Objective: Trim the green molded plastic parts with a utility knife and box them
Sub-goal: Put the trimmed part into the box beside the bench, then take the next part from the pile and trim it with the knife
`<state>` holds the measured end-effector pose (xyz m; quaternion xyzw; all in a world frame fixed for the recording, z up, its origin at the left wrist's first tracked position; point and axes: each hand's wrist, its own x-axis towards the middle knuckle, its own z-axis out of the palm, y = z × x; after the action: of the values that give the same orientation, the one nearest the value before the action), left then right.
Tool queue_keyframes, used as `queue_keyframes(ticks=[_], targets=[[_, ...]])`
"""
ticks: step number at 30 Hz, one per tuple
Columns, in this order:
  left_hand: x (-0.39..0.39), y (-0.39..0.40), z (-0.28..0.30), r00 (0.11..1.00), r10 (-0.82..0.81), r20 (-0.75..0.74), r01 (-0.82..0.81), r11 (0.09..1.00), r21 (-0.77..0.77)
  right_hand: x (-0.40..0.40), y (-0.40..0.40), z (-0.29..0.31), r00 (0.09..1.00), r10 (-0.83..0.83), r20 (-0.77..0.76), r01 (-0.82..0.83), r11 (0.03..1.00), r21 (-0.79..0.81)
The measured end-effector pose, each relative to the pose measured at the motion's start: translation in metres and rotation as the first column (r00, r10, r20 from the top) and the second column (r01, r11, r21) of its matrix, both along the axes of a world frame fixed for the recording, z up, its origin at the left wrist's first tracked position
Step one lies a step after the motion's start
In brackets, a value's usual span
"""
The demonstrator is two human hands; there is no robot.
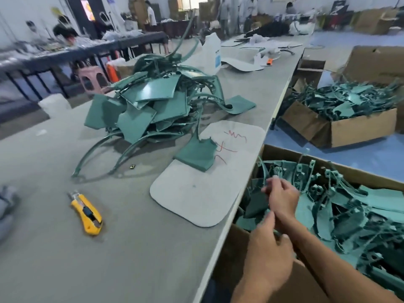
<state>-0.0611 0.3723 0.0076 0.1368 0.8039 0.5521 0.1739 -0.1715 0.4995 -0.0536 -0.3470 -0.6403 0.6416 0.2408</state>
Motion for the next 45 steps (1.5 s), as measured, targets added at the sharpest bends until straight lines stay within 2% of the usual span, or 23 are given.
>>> queue_keyframes(ticks=[3,5,7,9,11,13,14,15,17,20,21,22,23,24,25,29,32,35,37,39,42,44,45], targets=[[0.007,-0.048,0.017,0.999,0.035,0.005,-0.035,0.991,0.128,-0.035,-0.026,0.041,0.972,0.107,-0.21,-0.024,0.932,0.362],[0.017,-0.092,0.036,0.993,0.053,0.11,-0.081,0.962,0.263,-0.066,-0.034,0.066,0.955,0.285,-0.084,-0.217,0.862,0.457],[0.017,-0.134,0.05,0.96,0.163,0.226,-0.228,0.925,0.304,-0.094,-0.043,0.081,0.843,0.509,0.173,-0.536,0.768,0.351],[0.01,-0.184,0.05,0.908,0.314,0.279,-0.4,0.849,0.345,-0.113,-0.054,0.083,0.721,0.609,0.331,-0.688,0.683,0.244],[0.0,-0.242,0.038,0.868,0.333,0.369,-0.477,0.767,0.429,-0.125,-0.064,0.083,0.719,0.6,0.351,-0.676,0.721,0.153],[-0.008,-0.281,0.019,0.905,0.118,0.409,-0.353,0.744,0.567,-0.132,-0.071,0.079,0.747,0.576,0.331,-0.628,0.775,0.07],[-0.014,-0.291,0.014,0.835,0.127,0.535,-0.481,0.64,0.599,-0.133,-0.072,0.078,0.768,0.549,0.329,-0.597,0.8,0.06],[-0.017,-0.314,0.002,0.822,-0.011,0.57,-0.487,0.507,0.711,-0.134,-0.074,0.077,0.788,0.516,0.336,-0.57,0.818,0.08],[-0.019,-0.338,-0.02,0.883,-0.197,0.425,-0.35,0.328,0.878,-0.137,-0.074,0.077,0.803,0.477,0.356,-0.545,0.831,0.115],[0.004,-0.348,-0.021,0.895,0.019,0.447,-0.438,0.243,0.866,-0.144,-0.079,0.083,0.757,0.537,0.374,-0.56,0.827,-0.052],[0.009,-0.343,-0.013,0.818,0.187,0.543,-0.574,0.276,0.771,-0.144,-0.078,0.087,0.75,0.544,0.377,-0.538,0.833,-0.131],[0.01,-0.333,-0.005,0.711,0.437,0.551,-0.698,0.342,0.63,-0.145,-0.076,0.088,0.74,0.556,0.379,-0.523,0.829,-0.197],[0.003,-0.325,-0.007,0.747,0.54,0.388,-0.654,0.489,0.578,-0.143,-0.078,0.089,0.723,0.58,0.374,-0.526,0.814,-0.246],[-0.002,-0.323,-0.01,0.725,0.605,0.328,-0.669,0.508,0.543,-0.14,-0.077,0.091,0.731,0.59,0.343,-0.522,0.807,-0.276],[0.003,-0.316,-0.005,0.633,0.725,0.273,-0.737,0.455,0.5,-0.137,-0.078,0.093,0.767,0.577,0.279,-0.507,0.813,-0.286],[0.005,-0.285,0.01,0.604,0.795,0.045,-0.722,0.523,0.452,-0.114,-0.074,0.112,0.966,0.251,-0.056,-0.255,0.912,-0.322],[0.004,-0.283,0.005,0.602,0.798,-0.002,-0.715,0.541,0.443,-0.097,-0.09,0.132,0.986,0.002,-0.165,-0.067,0.92,-0.387],[0.007,-0.283,0.001,0.619,0.784,-0.045,-0.695,0.574,0.432,-0.062,-0.126,0.142,0.937,-0.066,-0.343,-0.095,0.896,-0.433],[0.01,-0.286,0.004,0.621,0.782,-0.053,-0.681,0.572,0.457,-0.027,-0.147,0.14,0.883,0.072,-0.463,-0.264,0.893,-0.364],[0.013,-0.294,0.012,0.662,0.749,0.024,-0.636,0.545,0.546,0.0,-0.168,0.134,0.785,0.333,-0.522,-0.506,0.831,-0.232],[0.013,-0.311,0.023,0.781,0.57,0.256,-0.58,0.508,0.637,0.012,-0.206,0.125,0.522,0.744,-0.417,-0.828,0.56,-0.038],[0.015,-0.321,0.026,0.786,0.526,0.325,-0.59,0.477,0.652,0.008,-0.237,0.12,0.38,0.871,-0.31,-0.916,0.401,0.003],[0.015,-0.326,0.025,0.742,0.581,0.334,-0.631,0.437,0.641,0.004,-0.255,0.121,0.32,0.908,-0.271,-0.942,0.335,0.01]])
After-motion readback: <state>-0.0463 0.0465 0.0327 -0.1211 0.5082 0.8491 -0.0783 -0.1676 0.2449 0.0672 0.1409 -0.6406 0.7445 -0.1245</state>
